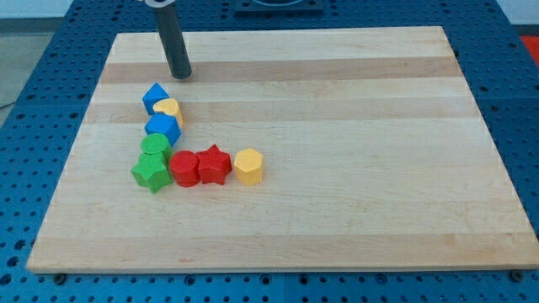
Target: Place the arm beside the blue triangle
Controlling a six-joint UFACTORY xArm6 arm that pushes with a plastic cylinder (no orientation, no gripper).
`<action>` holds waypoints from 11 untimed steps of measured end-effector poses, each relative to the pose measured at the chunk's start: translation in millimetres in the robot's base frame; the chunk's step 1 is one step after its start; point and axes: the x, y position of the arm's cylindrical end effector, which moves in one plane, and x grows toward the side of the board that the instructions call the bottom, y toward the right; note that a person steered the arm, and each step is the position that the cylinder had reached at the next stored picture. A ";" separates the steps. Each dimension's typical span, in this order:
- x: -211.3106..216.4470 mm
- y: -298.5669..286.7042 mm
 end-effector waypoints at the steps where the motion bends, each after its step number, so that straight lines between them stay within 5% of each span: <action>1: -3.0 -1.0; 2: -37.7 -34.3; 3: -37.1 -116.8; 4: -7.7 -139.7; 6: 84.6 -106.6; 9: 76.7 -82.0; 11: 48.3 -0.5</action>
